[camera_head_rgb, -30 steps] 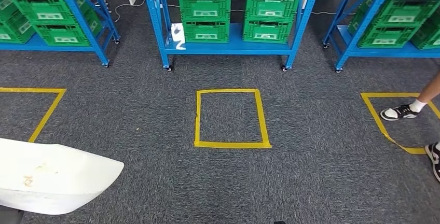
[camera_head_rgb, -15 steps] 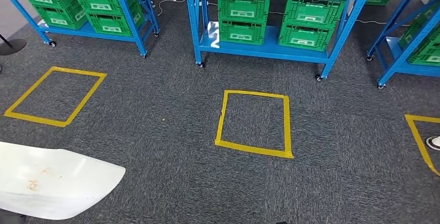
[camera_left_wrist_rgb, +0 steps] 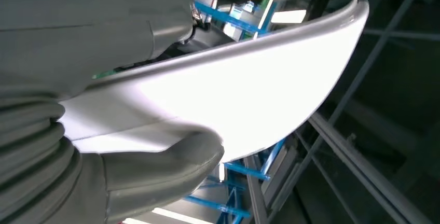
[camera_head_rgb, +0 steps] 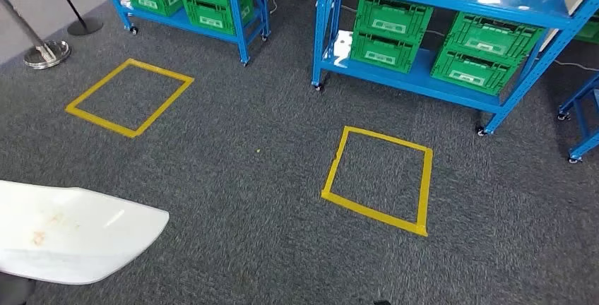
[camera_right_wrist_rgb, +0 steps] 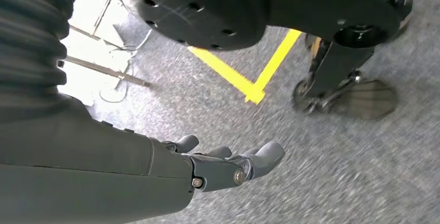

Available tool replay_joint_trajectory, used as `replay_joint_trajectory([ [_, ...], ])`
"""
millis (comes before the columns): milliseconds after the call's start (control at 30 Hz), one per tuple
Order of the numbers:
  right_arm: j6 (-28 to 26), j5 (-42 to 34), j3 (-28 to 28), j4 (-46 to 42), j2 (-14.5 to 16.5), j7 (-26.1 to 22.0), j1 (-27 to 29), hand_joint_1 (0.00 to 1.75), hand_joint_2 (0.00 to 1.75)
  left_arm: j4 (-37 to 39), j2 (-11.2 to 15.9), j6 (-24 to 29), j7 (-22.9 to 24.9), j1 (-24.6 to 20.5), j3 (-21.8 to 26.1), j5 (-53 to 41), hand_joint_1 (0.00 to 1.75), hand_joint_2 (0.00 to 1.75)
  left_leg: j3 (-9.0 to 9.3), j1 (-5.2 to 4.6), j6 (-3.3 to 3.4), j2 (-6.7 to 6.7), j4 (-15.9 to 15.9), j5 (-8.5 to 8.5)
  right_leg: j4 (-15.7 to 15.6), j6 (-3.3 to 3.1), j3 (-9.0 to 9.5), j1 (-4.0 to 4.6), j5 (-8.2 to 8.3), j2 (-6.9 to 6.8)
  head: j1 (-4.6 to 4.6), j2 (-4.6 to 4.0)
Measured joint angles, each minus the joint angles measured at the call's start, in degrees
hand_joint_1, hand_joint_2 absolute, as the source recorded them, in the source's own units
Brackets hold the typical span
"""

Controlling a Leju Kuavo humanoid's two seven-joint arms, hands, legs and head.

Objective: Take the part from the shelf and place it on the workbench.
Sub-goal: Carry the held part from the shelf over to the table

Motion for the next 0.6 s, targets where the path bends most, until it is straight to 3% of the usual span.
replay_joint_trajectory([
  [33,-0.1,-0.1,0.0,0.0,0.0,0.2,0.1,0.0,1.75,0.1,0.0,0.0,0.2,-0.7,-0.1,-0.1,1.75,1.75,-0.21,0.0,0.21,-0.64,0.0,0.15,3.7,0.15,-1.77,-0.03,-1.93,1.6,0.06,0.0],
  [67,0.0,-0.1,-0.1,0.0,0.0,0.4,0.2,0.0,1.75,0.3,0.0,0.1,0.4,-1.3,-0.3,-0.1,1.75,1.75,-0.42,-0.01,0.34,-1.33,0.0,0.27,7.5,0.25,-3.59,-0.04,-3.5,2.33,0.1,0.0],
  [100,0.0,-0.1,-0.1,0.0,0.0,0.5,0.2,0.0,1.75,0.5,0.0,0.2,0.7,-1.7,-0.6,-0.1,1.75,1.75,-0.57,-0.03,0.34,-2.09,0.1,0.35,10.0,0.31,-4.84,-0.05,-4.12,2.6,0.1,0.0],
  [133,0.1,-0.1,-0.1,0.0,0.0,0.5,0.2,0.0,1.75,0.7,0.0,0.3,0.9,-2.0,-0.9,-0.1,1.75,1.75,-0.67,-0.03,0.28,-2.88,0.2,0.41,10.5,0.34,-5.14,-0.07,-3.62,2.7,0.1,0.0],
  [200,0.2,-0.1,-0.1,0.0,0.0,0.2,0.1,0.0,1.75,1.2,0.1,0.4,1.1,-2.5,-1.4,0.1,1.75,1.75,-0.81,0.07,0.01,-4.55,0.6,0.46,5.2,0.28,-2.65,-0.32,0.12,3.66,0.1,0.0],
  [267,0.2,0.0,-0.1,0.0,0.0,0.1,0.2,0.0,1.75,1.8,0.4,0.5,1.0,-3.3,-1.8,0.7,1.75,1.75,-1.27,0.11,-0.6,-6.15,1.1,0.41,-1.8,0.12,0.47,-0.72,2.87,6.79,0.1,0.0],
  [333,0.3,0.0,-0.1,0.0,0.1,0.1,0.3,0.0,1.75,2.4,1.0,0.5,0.9,-3.9,-2.5,1.2,1.75,1.75,-1.94,0.19,-1.53,-7.57,1.3,0.59,-4.2,-0.27,1.3,-0.67,3.13,8.23,0.08,0.0],
  [367,0.3,0.0,-0.1,0.0,0.1,0.0,0.2,0.0,1.75,2.7,1.4,0.6,0.9,-4.0,-2.7,1.3,1.75,1.75,-2.3,0.27,-2.04,-8.31,1.2,0.81,-4.4,-0.62,1.27,-0.5,3.25,7.46,0.07,0.0],
  [400,0.4,0.0,-0.2,0.0,0.2,0.0,0.2,0.0,1.75,3.0,1.7,0.6,0.9,-4.1,-2.9,1.3,1.75,1.75,-2.54,0.4,-2.43,-8.35,1.2,0.94,-4.6,-1.11,1.32,-0.48,3.46,6.62,0.05,0.0],
  [467,0.5,0.0,-0.2,0.0,0.3,0.0,0.1,0.0,1.75,3.4,2.2,0.6,0.9,-4.3,-3.1,1.4,1.75,1.75,-3.67,0.28,-2.88,-5.79,3.0,-0.2,-5.2,-2.12,1.54,-0.55,3.86,4.95,-0.07,0.0],
  [533,0.6,0.0,-0.2,0.0,0.3,0.0,0.2,0.0,1.75,3.7,2.4,0.6,0.9,-4.8,-3.5,1.4,1.75,1.75,-6.31,0.13,-3.11,-2.2,8.8,-3.59,-5.4,-2.73,1.62,-0.42,3.93,3.16,-0.22,0.0],
  [600,0.5,0.0,-0.2,0.0,0.3,0.0,0.3,0.0,1.75,4.1,2.5,0.6,0.9,-5.0,-3.9,1.3,1.75,1.75,-9.12,0.22,-3.39,-1.1,15.2,-6.33,-5.4,-2.93,1.58,-0.2,3.85,1.33,-0.26,0.0],
])
